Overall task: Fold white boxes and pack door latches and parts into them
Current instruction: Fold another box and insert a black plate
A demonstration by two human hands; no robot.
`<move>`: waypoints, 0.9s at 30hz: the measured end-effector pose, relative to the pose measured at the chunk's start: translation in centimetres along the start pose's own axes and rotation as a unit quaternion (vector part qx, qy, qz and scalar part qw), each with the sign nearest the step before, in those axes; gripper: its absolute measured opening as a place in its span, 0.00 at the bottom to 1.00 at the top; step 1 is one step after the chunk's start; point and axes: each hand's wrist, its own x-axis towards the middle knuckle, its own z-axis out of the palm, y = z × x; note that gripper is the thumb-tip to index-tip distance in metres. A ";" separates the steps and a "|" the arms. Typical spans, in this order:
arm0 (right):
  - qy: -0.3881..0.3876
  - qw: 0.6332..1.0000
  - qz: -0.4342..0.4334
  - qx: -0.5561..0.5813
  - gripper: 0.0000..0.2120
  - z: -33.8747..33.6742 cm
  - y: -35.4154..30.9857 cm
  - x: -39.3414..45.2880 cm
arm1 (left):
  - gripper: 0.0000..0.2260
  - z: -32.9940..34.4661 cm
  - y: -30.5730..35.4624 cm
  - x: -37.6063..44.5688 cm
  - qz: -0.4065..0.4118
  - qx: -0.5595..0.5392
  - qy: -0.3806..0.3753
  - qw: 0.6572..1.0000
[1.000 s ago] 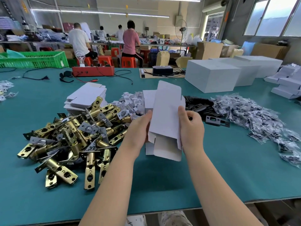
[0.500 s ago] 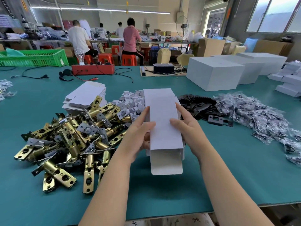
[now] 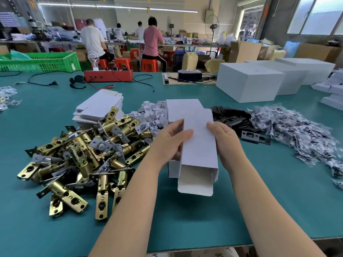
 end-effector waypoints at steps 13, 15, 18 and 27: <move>0.042 0.991 -0.122 0.027 0.06 0.1 2.4 -1.6 | 0.09 -0.3 -1.7 -0.9 0.049 -0.037 0.024 0.998; 0.009 0.991 -0.120 0.057 0.18 -0.3 2.6 -1.7 | 0.08 -0.1 -1.8 -1.1 0.060 -0.006 0.026 0.998; -0.009 0.991 -0.134 0.027 0.21 -0.7 2.7 -1.9 | 0.07 0.1 -1.8 -1.4 0.064 0.010 0.041 0.997; -0.007 0.987 -0.144 -0.063 0.07 -0.8 2.6 -2.3 | 0.05 0.1 -1.7 -1.7 0.060 -0.063 0.067 0.994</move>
